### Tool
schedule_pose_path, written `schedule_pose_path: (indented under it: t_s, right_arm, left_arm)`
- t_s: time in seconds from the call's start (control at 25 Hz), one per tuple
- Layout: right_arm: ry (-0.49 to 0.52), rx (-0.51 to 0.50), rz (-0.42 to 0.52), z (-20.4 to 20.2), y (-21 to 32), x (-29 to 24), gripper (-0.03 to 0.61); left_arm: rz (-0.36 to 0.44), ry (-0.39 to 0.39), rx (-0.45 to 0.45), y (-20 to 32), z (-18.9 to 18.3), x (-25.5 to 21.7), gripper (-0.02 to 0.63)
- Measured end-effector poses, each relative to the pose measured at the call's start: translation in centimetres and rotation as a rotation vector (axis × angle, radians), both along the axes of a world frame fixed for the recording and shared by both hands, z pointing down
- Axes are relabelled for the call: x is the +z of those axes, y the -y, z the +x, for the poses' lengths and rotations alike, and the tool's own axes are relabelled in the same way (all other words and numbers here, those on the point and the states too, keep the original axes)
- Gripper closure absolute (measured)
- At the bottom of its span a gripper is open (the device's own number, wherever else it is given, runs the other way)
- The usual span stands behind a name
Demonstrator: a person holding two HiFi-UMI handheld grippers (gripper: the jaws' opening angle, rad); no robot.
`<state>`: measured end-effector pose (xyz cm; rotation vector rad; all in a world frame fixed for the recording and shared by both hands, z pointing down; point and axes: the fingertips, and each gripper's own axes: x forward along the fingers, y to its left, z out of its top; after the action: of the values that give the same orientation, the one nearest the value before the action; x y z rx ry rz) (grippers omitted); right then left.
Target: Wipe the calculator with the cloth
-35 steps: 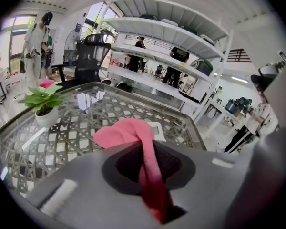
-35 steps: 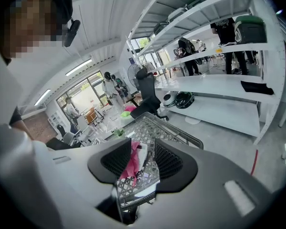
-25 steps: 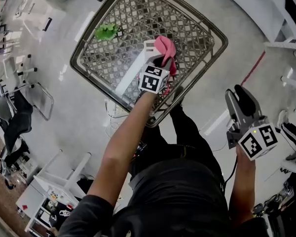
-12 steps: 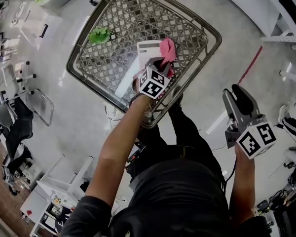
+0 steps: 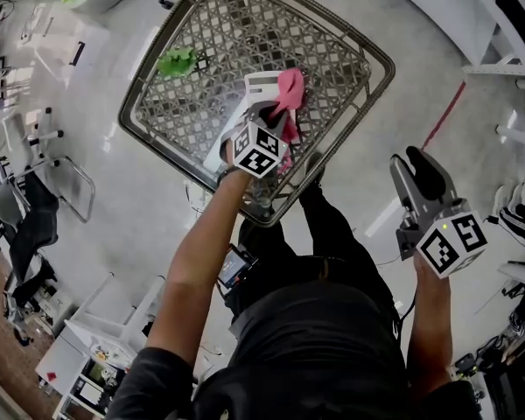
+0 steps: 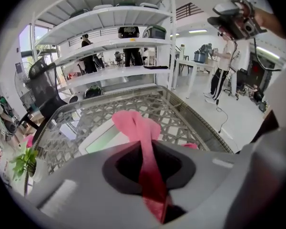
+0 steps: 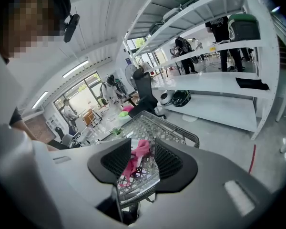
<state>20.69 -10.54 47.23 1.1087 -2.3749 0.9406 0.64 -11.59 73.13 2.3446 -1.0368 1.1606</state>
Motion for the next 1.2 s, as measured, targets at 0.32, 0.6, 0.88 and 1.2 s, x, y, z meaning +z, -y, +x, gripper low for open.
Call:
schedule_pose_path:
  t_s: [0.32,0.6,0.88,1.2]
  right_arm:
    - [0.001,-0.015,-0.004,-1.3,0.4,0.2,0.426]
    - [-0.004,-0.021,-0.01,-2.1,0.5,0.4,0.425]
    - [-0.002,-0.03,-0.014,-2.5,0.6,0.7,0.425]
    - [-0.011,-0.027,-0.03,-2.0,0.4,1.2,0.425]
  left_arm:
    - [0.002,0.027,-0.052,-0.5,-4.2,0.1,0.511]
    - [-0.012,0.013,-0.176,-1.2,-7.8,0.0,0.511]
    - [-0.083,-0.194,-0.464,-1.9,-8.9,0.0,0.511]
    - [-0.126,-0.368,-0.712,-2.6,-8.6,0.5,0.511]
